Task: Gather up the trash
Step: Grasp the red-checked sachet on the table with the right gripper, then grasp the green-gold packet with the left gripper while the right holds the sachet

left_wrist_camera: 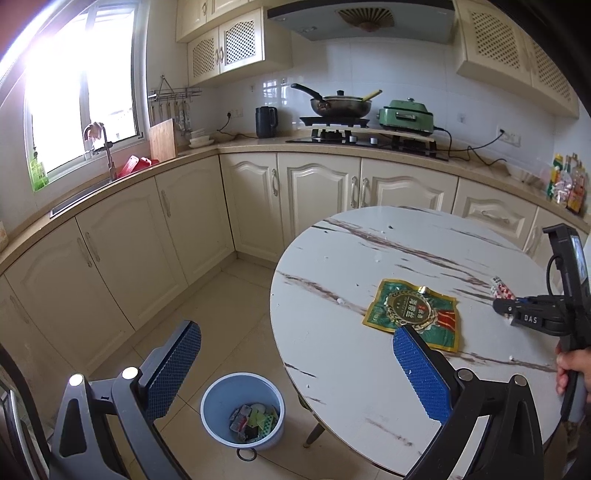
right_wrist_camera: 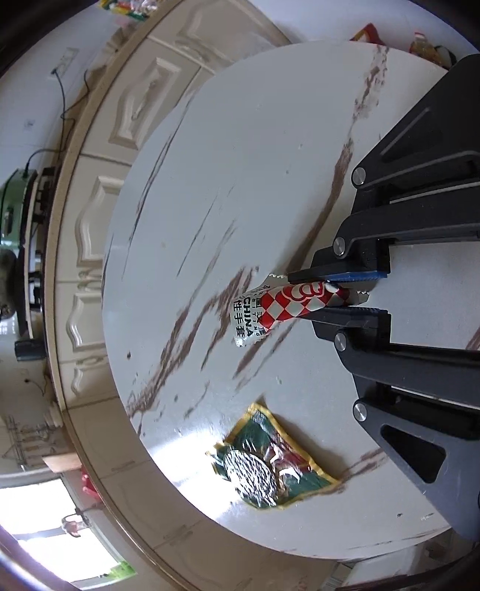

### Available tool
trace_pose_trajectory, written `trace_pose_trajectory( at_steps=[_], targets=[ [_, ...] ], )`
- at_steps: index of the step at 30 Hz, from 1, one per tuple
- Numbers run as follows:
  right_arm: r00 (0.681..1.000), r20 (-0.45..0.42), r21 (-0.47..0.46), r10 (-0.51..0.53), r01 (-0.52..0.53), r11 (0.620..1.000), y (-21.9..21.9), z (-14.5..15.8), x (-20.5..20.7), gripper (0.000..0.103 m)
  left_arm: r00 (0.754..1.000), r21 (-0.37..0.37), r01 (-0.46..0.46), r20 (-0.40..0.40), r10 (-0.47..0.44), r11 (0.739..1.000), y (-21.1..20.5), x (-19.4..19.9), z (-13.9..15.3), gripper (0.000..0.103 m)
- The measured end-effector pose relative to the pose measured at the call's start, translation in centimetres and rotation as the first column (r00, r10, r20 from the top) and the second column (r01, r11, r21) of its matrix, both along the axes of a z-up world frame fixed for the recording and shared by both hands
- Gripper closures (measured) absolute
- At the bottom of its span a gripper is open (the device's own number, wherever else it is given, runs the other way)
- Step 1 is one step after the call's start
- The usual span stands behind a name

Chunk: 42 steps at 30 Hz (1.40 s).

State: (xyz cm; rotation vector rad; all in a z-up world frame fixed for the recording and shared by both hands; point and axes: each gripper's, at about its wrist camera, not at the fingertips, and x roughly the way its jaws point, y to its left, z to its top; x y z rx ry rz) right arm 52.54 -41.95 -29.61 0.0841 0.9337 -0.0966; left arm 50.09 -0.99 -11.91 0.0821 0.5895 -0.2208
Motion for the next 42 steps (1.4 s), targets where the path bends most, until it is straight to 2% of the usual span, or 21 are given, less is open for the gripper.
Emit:
trace_pose_trajectory(
  at_steps=[3, 8, 14, 17, 19, 22, 29, 31, 34, 36, 38, 40, 42],
  targets=[
    [0.999, 0.019, 0.072, 0.043, -0.044, 0.996, 1.1, 0.2, 0.3, 0.093, 1.000, 0.002, 0.001, -0.011, -0.001, 1.000, 0.3, 0.1, -0.2, 0.001],
    [0.996, 0.028, 0.064, 0.087, -0.089, 0.994, 3.9, -0.2, 2.6, 0.093, 0.998, -0.024, -0.007, -0.056, 0.005, 1.000, 1.5, 0.7, -0.8, 0.001],
    [0.986, 0.029, 0.094, 0.164, -0.166, 0.982, 7.3, -0.5, 6.0, 0.093, 0.992, -0.078, -0.026, -0.125, 0.016, 0.997, 2.7, 1.6, -1.6, 0.001],
    [0.970, 0.018, 0.077, 0.241, -0.242, 0.967, 10.3, -0.7, 6.7, 0.092, 0.986, -0.140, -0.031, -0.165, 0.008, 0.990, 3.7, 2.5, -2.3, 0.001],
    [0.962, 0.014, 0.058, 0.272, -0.272, 0.960, 12.1, -0.9, 6.9, 0.092, 0.976, -0.209, -0.050, -0.217, 0.004, 0.977, 4.7, 3.6, -3.3, 0.001],
    [0.951, 0.022, 0.101, 0.310, -0.310, 0.945, 13.9, -1.2, 7.0, 0.092, 0.957, -0.276, -0.105, -0.290, 0.022, 0.955, 6.5, 5.1, -4.6, 0.001],
    [0.921, 0.041, 0.192, 0.387, -0.388, 0.902, 17.1, -1.7, 7.5, 0.092, 0.953, -0.336, -0.121, -0.304, 0.014, 0.934, 8.7, 8.5, -4.9, 0.001],
    [0.913, 0.044, 0.256, 0.406, -0.403, 0.878, 17.6, -2.0, 7.9, 0.092, 0.951, -0.327, -0.127, -0.310, 0.021, 0.937, 8.8, 9.3, -5.5, 0.001],
    [0.909, 0.055, 0.340, 0.413, -0.406, 0.848, 17.6, -2.5, 8.4, 0.092, 0.945, -0.310, -0.149, -0.324, 0.043, 0.939, 9.1, 10.7, -6.4, 0.001],
    [0.921, 0.063, 0.345, 0.385, -0.382, 0.857, 17.2, -2.6, 8.6, 0.092, 0.944, -0.324, -0.140, -0.328, 0.028, 0.936, 8.7, 11.7, -7.0, 0.001],
    [0.940, 0.063, 0.327, 0.335, -0.337, 0.883, 16.4, -2.6, 8.7, 0.092, 0.941, -0.331, -0.128, -0.338, 0.010, 0.935, 8.4, 12.4, -7.4, 0.003],
    [0.944, 0.062, 0.324, 0.325, -0.327, 0.888, 15.9, -2.7, 9.1, 0.092, 0.939, -0.340, -0.117, -0.343, -0.008, 0.933, 7.6, 13.0, -8.2, 0.003],
    [0.943, 0.062, 0.326, 0.327, -0.329, 0.886, 16.0, -2.6, 9.3, 0.092, 0.933, -0.365, -0.103, -0.357, -0.037, 0.925, 7.4, 13.7, -8.8, 0.013]
  ],
)
